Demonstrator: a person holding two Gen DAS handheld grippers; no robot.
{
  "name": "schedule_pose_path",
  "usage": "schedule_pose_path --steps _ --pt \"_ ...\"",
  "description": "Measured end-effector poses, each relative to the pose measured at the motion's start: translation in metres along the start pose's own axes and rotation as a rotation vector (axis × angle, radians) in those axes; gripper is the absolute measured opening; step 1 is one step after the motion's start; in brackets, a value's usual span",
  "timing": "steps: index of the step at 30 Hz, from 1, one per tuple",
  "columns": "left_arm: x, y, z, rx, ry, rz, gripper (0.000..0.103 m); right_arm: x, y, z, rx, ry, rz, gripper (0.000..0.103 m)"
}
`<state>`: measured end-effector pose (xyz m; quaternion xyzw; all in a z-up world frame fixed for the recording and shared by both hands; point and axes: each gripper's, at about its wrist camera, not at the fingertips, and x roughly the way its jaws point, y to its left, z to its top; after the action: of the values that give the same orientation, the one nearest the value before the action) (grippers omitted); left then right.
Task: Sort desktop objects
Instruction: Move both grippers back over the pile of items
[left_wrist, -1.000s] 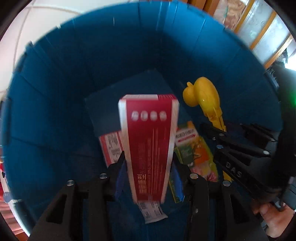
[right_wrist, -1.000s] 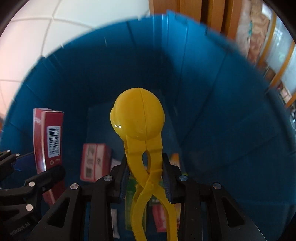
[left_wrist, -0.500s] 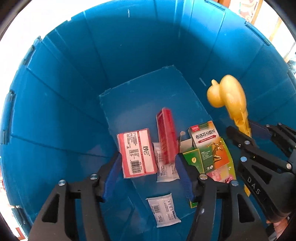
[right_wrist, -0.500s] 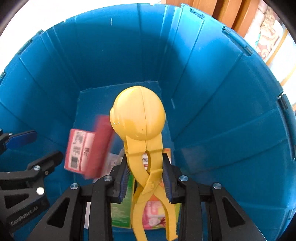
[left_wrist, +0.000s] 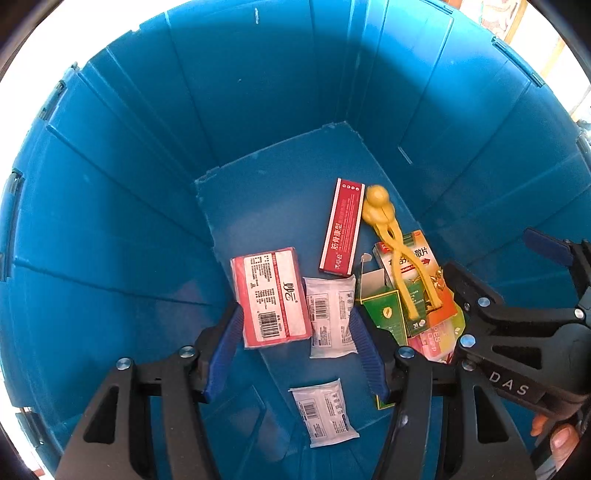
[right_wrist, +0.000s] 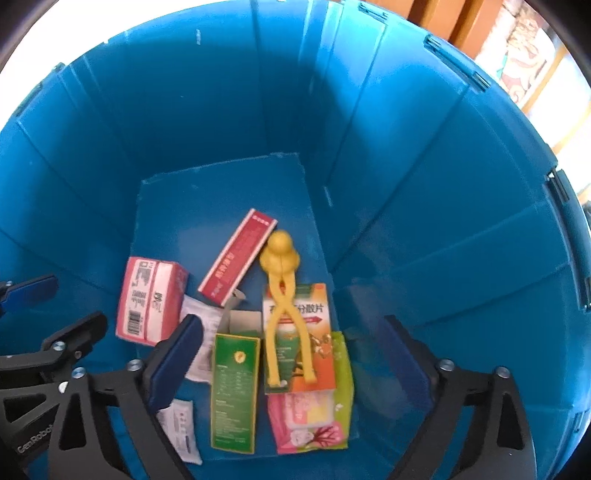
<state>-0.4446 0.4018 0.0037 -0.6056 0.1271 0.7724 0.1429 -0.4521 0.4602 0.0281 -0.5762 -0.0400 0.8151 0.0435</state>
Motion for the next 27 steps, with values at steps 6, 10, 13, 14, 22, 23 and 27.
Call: schedule_pose_path --steps 6,10,13,14,22,23,27 --pt "-0.007 0.0 -0.001 -0.002 -0.019 0.0 0.059 0.002 -0.003 0.003 0.004 0.009 -0.004 0.102" --pt "-0.027 0.009 -0.007 -0.016 -0.052 -0.051 0.059 -0.01 -0.005 0.003 0.016 -0.033 0.034 0.102" --pt "-0.055 0.02 -0.013 -0.006 -0.086 -0.095 0.059 -0.028 -0.006 0.0 0.02 -0.075 0.105 0.103" --pt "-0.066 0.025 -0.016 -0.003 -0.107 -0.101 0.059 -0.036 -0.006 -0.002 0.026 -0.091 0.12 0.103" --pt "-0.161 0.087 -0.077 -0.03 -0.34 -0.098 0.059 -0.137 0.017 -0.029 0.026 -0.332 0.236 0.103" --pt "-0.17 0.096 -0.087 -0.038 -0.368 -0.095 0.059 -0.15 0.025 -0.035 0.013 -0.366 0.244 0.103" --pt "-0.194 0.135 -0.133 -0.102 -0.502 -0.049 0.064 -0.192 0.062 -0.064 -0.028 -0.484 0.307 0.103"
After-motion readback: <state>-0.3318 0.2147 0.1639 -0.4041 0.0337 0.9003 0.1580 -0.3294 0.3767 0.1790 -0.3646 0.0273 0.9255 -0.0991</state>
